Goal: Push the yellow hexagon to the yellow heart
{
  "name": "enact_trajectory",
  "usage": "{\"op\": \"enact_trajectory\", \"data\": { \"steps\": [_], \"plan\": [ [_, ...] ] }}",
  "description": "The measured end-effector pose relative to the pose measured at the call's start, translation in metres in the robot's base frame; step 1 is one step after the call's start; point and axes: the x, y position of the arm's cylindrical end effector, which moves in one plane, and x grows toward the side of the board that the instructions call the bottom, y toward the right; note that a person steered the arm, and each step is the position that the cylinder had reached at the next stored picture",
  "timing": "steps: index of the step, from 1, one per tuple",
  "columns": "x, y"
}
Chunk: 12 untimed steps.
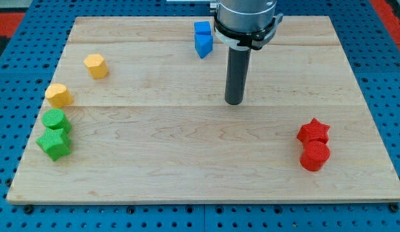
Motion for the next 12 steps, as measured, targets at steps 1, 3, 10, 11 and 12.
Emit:
{"op": "enact_trajectory", "data": {
  "steps": [1,3,10,11,12],
  "plan": [
    [-0.002,0.000],
    [-0.008,0.000],
    [-0.097,-0.269],
    [-0.091,-0.281],
    [-0.082,-0.221]
  ]
}}
